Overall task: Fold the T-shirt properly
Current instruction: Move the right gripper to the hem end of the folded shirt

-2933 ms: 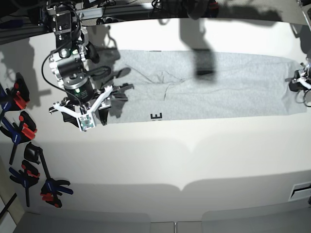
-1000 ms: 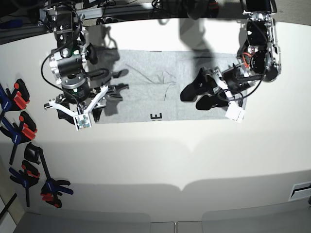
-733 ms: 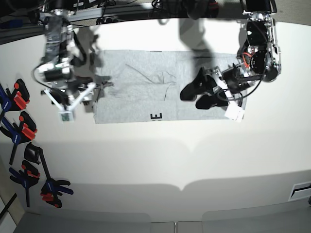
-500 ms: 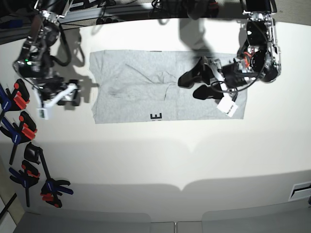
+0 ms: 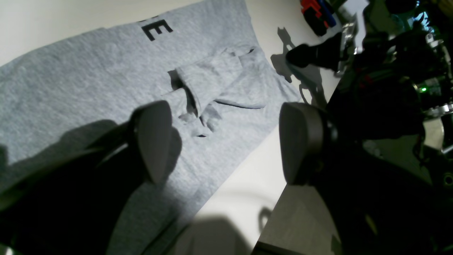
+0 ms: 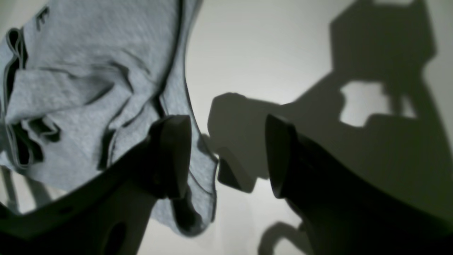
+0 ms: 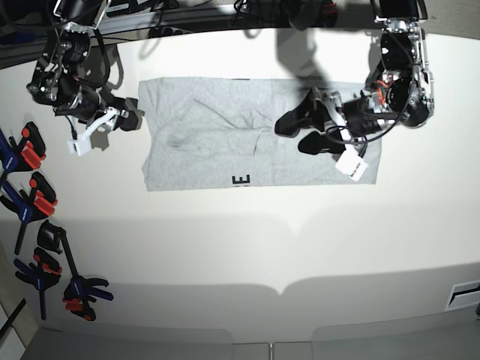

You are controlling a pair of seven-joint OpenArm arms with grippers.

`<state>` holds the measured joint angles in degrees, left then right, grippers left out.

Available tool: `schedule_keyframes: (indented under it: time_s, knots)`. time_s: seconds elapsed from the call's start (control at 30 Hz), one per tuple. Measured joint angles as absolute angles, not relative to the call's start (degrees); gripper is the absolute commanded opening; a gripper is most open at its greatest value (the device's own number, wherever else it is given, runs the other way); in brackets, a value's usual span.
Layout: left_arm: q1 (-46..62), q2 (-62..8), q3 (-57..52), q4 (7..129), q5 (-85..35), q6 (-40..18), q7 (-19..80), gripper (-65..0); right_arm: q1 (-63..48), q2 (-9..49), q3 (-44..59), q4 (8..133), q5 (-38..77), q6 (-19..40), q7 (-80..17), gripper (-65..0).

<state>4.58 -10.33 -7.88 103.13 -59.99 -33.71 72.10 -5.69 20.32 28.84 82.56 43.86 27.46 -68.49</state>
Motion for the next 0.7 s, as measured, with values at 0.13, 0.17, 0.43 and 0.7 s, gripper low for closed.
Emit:
schedule_keyframes:
  time_s: [0.13, 0.17, 0.43, 0.7]
  knots:
    - [4.58, -10.31, -7.86, 103.13, -60.05, -33.71, 73.01, -20.5, -5.34, 15.84, 28.93, 82.54, 42.81, 28.82, -68.29, -33.6]
    - [4.58, -10.31, -7.88, 103.13, -59.99, -33.74, 73.58, -20.5, -5.19, 14.26, 28.93, 82.7, 41.5, 29.52, -66.96, -33.6]
    - [4.58, -10.33, -7.88, 103.13, -60.01, -33.71, 73.54, -20.5, -4.75, 3.68, 28.95, 83.05, 36.58, 30.02, -60.29, -33.7]
    - [4.58, -10.33, -7.88, 103.13, -59.99, -33.71, 73.54, -20.5, -4.54, 2.59, 28.93, 82.83, 35.55, 30.24, -60.47, -61.0]
